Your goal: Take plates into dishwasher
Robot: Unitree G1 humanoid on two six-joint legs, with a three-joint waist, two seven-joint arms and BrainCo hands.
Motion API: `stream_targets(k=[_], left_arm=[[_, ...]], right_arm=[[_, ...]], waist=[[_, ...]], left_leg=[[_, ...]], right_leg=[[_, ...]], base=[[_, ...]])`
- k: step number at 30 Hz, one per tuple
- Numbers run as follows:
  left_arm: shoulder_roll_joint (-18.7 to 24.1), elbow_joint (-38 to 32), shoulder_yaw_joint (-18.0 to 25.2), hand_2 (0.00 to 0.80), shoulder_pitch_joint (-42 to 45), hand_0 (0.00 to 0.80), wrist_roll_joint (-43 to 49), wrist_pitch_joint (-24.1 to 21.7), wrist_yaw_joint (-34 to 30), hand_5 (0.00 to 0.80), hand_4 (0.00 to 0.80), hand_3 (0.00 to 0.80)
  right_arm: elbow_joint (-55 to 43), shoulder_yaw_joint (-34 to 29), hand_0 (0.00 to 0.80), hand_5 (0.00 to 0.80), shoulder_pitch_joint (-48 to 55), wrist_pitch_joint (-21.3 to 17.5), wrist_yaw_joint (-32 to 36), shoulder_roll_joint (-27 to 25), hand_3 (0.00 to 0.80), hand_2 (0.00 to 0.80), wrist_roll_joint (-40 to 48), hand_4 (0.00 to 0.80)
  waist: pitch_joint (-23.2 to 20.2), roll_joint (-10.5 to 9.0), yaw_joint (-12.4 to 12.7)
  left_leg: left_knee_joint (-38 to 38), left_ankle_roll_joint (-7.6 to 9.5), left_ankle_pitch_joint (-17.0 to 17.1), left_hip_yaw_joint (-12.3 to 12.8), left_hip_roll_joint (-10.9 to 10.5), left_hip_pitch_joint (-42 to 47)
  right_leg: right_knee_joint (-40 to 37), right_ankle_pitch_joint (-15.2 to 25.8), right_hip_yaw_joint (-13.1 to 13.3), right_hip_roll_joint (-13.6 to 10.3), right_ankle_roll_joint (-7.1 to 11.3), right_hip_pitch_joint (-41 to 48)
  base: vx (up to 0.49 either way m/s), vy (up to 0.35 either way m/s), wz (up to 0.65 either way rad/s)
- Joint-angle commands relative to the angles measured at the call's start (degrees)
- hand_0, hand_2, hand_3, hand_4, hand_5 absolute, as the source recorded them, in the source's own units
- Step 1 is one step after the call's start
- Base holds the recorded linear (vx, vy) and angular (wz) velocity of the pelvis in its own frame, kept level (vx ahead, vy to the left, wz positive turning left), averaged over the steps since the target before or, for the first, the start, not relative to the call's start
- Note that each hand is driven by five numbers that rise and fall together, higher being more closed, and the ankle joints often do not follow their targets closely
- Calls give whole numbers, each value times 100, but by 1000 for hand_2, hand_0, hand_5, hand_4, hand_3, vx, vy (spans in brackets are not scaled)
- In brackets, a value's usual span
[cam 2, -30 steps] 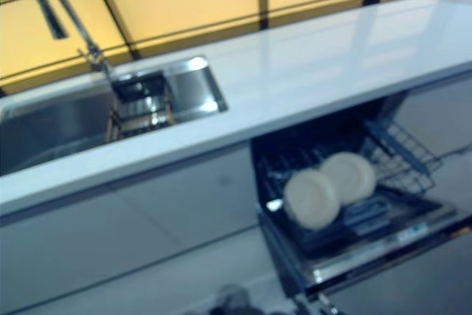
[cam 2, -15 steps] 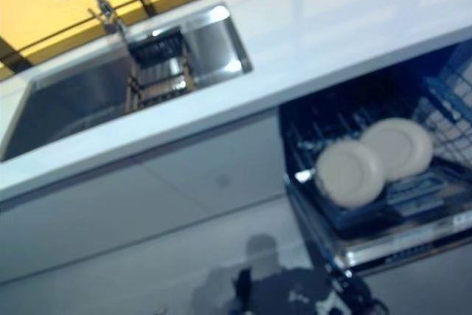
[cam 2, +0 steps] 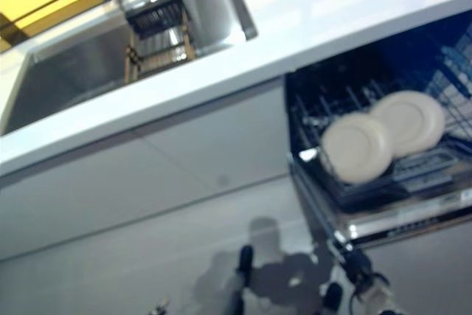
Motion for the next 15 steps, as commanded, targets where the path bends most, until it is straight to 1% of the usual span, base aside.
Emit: stream_targets(k=[1,3,5,7,8,10,13,15], left_arm=[[456,-1,-117,0,-299,0,-61,-10,167,0,0,0],[499,7,-68,0,-292,0,-21,-7,177,0,0,0],[566,5,-21,0,-287,0,85,9,226,0,0,0],[590,-3,-2,0,-294,0,102,40,245,0,0,0],[609,20,24,0,-285,0,149,50,252,0,0,0],[619,52,45,0,-268,0,201,64,268,0,0,0],[633,100,107,0,-209,0,356,102,337,0,0,0],[648,115,123,0,-200,0,382,134,359,0,0,0]], right_arm=[[-1321,-15,0,0,-2049,-773,-2,-369,0,0,-110,0],[-1492,0,0,0,-2032,-773,-41,-379,0,0,-168,0],[-1650,-9,0,0,-1998,-763,-64,-424,0,0,-203,0],[-1687,-20,0,0,-1981,-732,-68,-453,0,0,-204,0],[-1695,-40,0,0,-1967,-698,-70,-506,0,0,-207,0],[-1667,-85,0,0,-1947,-681,-8,-574,0,0,-205,0],[-1780,-146,0,0,-1868,-622,-22,-639,0,0,-176,0],[-1809,-155,0,0,-1854,-578,-27,-663,0,0,-185,0]], waist=[[-85,-484,238],[-118,-556,232],[-199,-697,242],[-238,-733,240],[-299,-790,249],[-369,-840,255],[-543,-965,284],[-603,-998,288]], left_leg=[[44,160,129,100,-83,451],[46,164,109,109,-58,492],[53,168,60,118,-23,592],[53,171,48,126,-13,625],[57,172,26,132,2,677],[58,166,3,140,27,740],[61,154,-50,136,68,885],[60,150,-68,139,76,934]], right_leg=[[265,-15,-32,-306,-112,299],[242,3,-35,-290,-101,349],[178,32,-58,-269,-76,489],[146,42,-63,-259,-68,537],[95,53,-72,-242,-66,625],[44,67,-87,-232,-58,714],[-94,81,-103,-176,-54,960],[-141,84,-112,-161,-53,1040]], base=[[4,-66,-9],[27,-73,-8],[55,-97,-11],[54,-55,-5],[71,-50,-1],[79,-49,0],[104,-61,9],[102,-41,12]])
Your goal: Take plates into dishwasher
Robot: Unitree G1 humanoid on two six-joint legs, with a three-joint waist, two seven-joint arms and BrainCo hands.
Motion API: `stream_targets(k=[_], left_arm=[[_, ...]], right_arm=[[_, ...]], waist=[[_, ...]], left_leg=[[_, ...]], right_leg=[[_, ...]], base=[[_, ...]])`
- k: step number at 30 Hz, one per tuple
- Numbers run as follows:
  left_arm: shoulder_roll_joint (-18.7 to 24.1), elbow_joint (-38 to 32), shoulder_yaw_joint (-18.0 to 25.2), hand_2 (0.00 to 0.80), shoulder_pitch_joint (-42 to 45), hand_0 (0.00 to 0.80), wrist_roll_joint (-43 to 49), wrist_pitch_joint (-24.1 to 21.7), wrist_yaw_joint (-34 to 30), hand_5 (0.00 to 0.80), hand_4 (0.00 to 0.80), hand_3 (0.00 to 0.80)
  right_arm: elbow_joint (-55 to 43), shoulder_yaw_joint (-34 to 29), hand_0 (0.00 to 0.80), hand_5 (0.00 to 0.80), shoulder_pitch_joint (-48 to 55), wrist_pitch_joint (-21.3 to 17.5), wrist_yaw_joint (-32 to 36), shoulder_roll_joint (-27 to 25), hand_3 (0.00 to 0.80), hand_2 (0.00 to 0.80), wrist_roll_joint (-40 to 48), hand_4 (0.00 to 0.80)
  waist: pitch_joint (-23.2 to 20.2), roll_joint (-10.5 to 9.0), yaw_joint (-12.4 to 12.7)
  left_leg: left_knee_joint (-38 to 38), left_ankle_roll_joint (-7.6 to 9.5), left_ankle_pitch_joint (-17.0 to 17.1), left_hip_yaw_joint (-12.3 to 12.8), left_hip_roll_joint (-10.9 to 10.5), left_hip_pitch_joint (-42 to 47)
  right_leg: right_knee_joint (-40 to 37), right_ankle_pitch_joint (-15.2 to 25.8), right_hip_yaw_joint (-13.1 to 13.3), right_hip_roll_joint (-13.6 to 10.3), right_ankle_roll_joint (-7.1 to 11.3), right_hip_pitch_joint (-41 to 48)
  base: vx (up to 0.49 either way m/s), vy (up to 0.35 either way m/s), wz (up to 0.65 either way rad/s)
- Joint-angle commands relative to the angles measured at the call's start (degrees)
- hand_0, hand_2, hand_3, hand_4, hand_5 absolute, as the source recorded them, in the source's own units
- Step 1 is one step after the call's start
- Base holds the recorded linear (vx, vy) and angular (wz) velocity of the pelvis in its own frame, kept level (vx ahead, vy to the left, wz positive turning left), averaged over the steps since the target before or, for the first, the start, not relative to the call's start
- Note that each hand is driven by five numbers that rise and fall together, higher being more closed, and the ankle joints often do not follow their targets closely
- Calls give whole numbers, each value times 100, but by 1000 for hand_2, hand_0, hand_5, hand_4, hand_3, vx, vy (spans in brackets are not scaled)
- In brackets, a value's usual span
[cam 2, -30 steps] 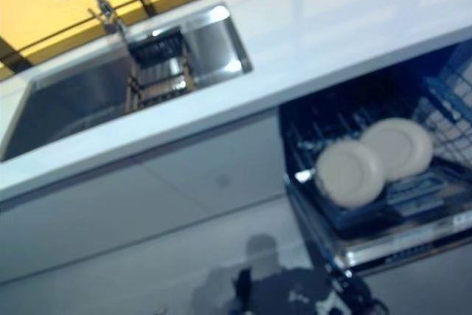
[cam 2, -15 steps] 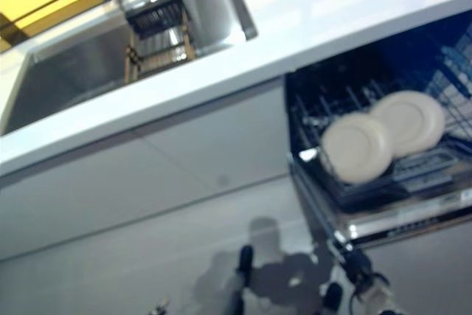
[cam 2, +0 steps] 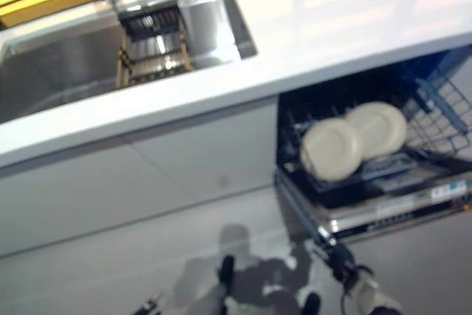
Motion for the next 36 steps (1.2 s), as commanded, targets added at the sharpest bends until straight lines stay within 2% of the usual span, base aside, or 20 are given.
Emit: stream_targets(k=[1,11,23,29,32,36], left_arm=[[405,176,-144,0,-114,0,293,41,172,0,0,0],[462,346,79,0,121,0,655,161,294,0,0,0],[459,557,94,0,207,0,857,124,232,0,0,0],[371,648,133,0,196,0,806,59,325,0,0,0],[261,687,171,0,142,0,752,66,511,0,0,0],[175,800,184,0,78,0,734,53,616,0,0,0]], right_arm=[[-1017,-758,0,0,-1931,-1134,38,-698,0,0,304,0],[-1206,-886,0,0,-1664,-827,-46,-834,0,0,150,0],[-1054,-749,0,0,-1243,-585,-50,-685,0,0,-697,0],[-1149,-478,0,0,-766,-294,-174,-395,0,0,-1367,0],[-1050,-295,0,0,-107,26,-97,7,0,0,-1684,0],[-647,-125,0,0,280,49,120,368,0,0,-1965,0]], waist=[[-703,-296,287],[-1286,-571,349],[-1538,-693,303],[-1635,-748,192],[-1734,-803,81],[-1827,-826,30]], left_leg=[[-6,52,-237,135,98,290],[-24,15,-371,130,136,616],[-59,0,-440,212,161,782],[-104,-17,-408,297,181,781],[-104,-18,-393,386,195,752],[-104,-24,-388,454,208,749]], right_leg=[[665,-166,-100,-265,-163,-15],[275,-158,-122,-163,-129,572],[37,-153,-44,-86,-123,843],[-78,-112,21,-65,-107,875],[-176,-36,97,-41,-86,838],[-258,30,143,-31,-71,810]], base=[[140,-49,10],[115,-17,8],[43,2,0],[-7,30,-6],[-13,16,-2],[-8,22,-12]])
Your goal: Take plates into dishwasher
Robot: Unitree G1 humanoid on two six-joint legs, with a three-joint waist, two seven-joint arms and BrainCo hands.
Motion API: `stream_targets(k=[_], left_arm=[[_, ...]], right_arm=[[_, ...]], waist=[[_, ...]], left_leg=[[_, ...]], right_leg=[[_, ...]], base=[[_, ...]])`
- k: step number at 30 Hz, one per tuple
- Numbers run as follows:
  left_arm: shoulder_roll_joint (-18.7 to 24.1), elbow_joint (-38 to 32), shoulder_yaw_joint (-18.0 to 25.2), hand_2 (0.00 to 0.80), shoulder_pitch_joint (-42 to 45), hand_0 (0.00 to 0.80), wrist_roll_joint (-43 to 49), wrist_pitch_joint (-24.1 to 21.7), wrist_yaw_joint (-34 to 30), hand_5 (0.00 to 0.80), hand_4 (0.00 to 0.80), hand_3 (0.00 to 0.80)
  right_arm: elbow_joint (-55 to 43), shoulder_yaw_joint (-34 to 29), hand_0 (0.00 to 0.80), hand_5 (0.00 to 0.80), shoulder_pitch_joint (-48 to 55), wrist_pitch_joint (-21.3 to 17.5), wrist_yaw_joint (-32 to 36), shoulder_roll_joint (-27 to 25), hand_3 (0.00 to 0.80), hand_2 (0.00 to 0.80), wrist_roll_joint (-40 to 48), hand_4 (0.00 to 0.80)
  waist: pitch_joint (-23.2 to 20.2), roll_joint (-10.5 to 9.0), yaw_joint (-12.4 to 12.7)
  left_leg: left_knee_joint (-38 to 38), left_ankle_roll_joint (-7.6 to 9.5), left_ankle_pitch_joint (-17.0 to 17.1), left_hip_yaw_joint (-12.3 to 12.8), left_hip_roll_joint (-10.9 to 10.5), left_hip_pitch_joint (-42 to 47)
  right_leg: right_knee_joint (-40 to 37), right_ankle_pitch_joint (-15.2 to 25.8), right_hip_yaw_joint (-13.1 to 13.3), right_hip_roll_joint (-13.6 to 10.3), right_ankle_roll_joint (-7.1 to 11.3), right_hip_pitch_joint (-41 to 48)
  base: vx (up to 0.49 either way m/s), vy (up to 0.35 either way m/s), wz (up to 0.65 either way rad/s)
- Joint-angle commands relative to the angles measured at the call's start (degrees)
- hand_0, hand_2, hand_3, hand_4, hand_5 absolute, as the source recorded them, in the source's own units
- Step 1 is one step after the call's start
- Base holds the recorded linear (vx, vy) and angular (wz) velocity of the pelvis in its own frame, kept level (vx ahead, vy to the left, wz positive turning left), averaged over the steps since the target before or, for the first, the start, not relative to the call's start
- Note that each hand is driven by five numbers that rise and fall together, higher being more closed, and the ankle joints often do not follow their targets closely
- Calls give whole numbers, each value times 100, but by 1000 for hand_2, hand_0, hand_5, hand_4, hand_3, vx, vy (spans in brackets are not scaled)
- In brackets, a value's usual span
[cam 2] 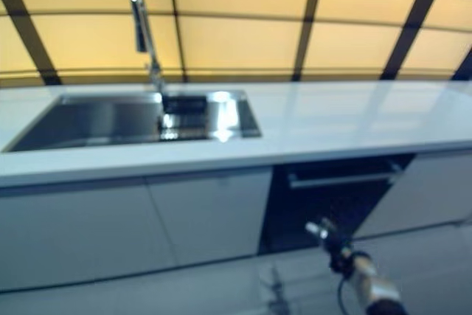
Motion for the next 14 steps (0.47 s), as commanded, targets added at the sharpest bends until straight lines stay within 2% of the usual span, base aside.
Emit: stream_targets(k=[1,7,14], left_arm=[[-27,535,-125,0,-448,0,113,-203,153,0,0,0],[-159,754,-168,0,-638,0,197,-188,260,0,0,0],[-211,785,-276,0,-711,0,370,177,146,0,0,0]], right_arm=[[284,206,0,0,-108,-185,289,162,0,0,-409,0],[1336,455,0,0,130,-363,367,777,0,0,-653,0],[1687,515,0,0,331,-435,417,1090,0,0,-517,0]], waist=[[-88,-75,-55],[-227,-71,-89],[-324,-14,-135]], left_leg=[[-11,118,-201,230,126,99],[-11,143,-257,279,92,177],[-11,193,-287,275,49,220]], right_leg=[[276,87,26,-148,-35,-41],[188,170,55,-143,-34,-52],[292,136,67,-176,-14,-94]], base=[[1,22,-14],[2,8,-3],[9,23,0]])
